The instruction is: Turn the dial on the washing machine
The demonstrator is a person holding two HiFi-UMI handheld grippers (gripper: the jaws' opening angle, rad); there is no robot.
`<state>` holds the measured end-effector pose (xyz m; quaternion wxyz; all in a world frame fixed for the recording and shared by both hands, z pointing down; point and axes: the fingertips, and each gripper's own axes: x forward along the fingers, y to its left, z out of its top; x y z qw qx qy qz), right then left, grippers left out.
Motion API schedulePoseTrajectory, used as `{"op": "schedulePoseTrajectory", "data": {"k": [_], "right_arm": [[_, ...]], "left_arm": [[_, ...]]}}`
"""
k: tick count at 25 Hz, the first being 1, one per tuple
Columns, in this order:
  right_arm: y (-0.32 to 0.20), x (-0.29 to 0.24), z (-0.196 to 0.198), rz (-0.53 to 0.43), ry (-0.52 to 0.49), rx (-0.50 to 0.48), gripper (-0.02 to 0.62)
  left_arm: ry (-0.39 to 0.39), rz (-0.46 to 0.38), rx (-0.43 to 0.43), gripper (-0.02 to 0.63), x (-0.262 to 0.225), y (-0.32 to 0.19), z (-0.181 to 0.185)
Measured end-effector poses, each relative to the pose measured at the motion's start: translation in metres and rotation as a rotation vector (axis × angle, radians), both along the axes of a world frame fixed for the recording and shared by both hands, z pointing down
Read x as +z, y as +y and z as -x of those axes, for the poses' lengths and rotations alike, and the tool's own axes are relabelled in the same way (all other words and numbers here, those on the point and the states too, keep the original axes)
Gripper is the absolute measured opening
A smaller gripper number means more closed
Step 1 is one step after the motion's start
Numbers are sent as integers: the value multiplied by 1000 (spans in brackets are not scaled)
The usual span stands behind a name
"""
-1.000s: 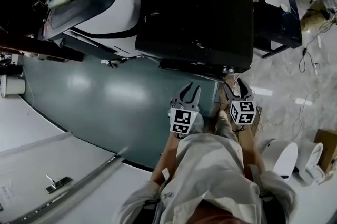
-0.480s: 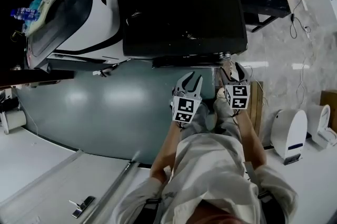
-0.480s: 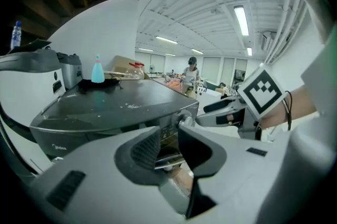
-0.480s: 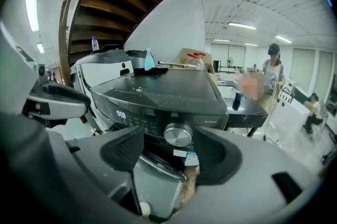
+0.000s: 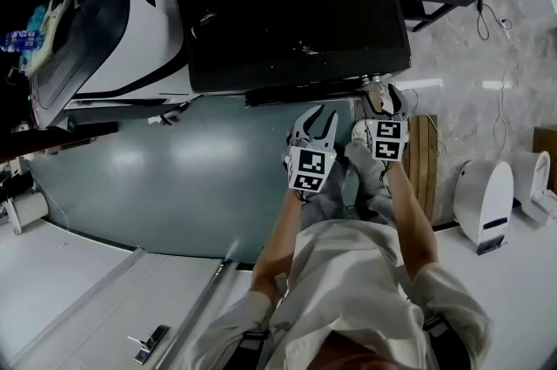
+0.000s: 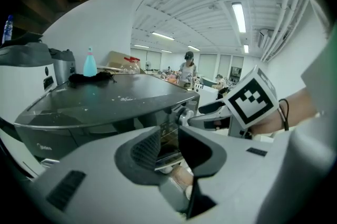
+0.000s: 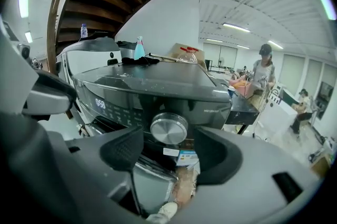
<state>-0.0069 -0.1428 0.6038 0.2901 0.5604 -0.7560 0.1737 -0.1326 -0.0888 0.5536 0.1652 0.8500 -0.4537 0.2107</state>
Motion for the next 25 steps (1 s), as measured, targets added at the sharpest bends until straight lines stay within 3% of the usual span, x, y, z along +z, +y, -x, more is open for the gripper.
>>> {"op": "schedulePoseTrajectory", "data": {"k": [17, 25], "right_arm": [[-16, 21, 3, 4, -100, 35, 267], [-15, 21, 1, 21, -235, 73, 263]], "left_arm": [[-26, 35, -28, 107, 21, -8, -13], [-29, 45, -35, 107, 24, -5, -16]]}}
